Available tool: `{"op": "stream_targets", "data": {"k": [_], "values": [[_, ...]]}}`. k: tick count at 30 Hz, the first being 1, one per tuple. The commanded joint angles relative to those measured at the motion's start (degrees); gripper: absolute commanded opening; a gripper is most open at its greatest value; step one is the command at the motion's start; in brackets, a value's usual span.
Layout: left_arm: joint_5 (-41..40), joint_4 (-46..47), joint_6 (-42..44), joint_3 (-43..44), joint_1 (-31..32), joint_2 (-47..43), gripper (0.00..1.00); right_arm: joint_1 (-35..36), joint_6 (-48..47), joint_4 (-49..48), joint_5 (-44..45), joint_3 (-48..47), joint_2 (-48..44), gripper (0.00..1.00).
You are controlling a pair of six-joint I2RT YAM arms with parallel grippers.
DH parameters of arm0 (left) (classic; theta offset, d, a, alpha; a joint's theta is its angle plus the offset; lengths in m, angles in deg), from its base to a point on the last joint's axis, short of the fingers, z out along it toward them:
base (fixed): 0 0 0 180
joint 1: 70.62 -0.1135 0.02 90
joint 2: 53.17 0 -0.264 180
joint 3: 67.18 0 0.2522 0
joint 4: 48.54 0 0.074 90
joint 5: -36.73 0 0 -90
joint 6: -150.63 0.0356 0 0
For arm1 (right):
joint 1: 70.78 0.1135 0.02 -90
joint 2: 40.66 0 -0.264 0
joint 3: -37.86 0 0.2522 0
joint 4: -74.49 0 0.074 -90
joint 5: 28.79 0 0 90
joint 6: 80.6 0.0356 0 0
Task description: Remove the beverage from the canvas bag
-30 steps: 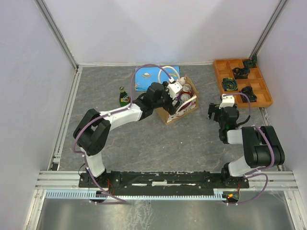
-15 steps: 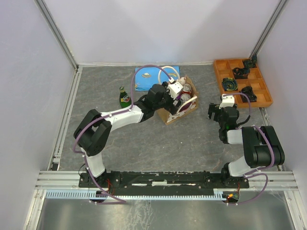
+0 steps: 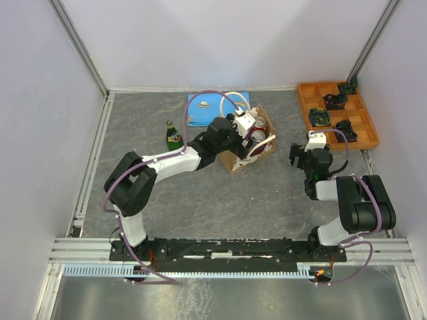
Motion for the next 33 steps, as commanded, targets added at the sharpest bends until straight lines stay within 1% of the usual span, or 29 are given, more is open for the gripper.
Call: {"op": "stream_targets", "data": {"k": [1, 22, 33], "values": [[-0.48, -2.34, -1.63, 1.03, 0.96, 2.45, 1.0, -0.14, -0.28, -2.37, -0.44, -1.3, -0.27, 0.99], [-1.04, -4.81, -1.42, 3.83, 1.06, 5.05, 0.99, -0.16, -0.28, -2.37, -0.44, -1.35, -0.23, 0.99], [-0.04, -5.57, -1.54, 5.12, 0.93, 5.54, 0.99, -0.14, -0.32, -2.37, -0.44, -1.3, -0.19, 0.99]]}}
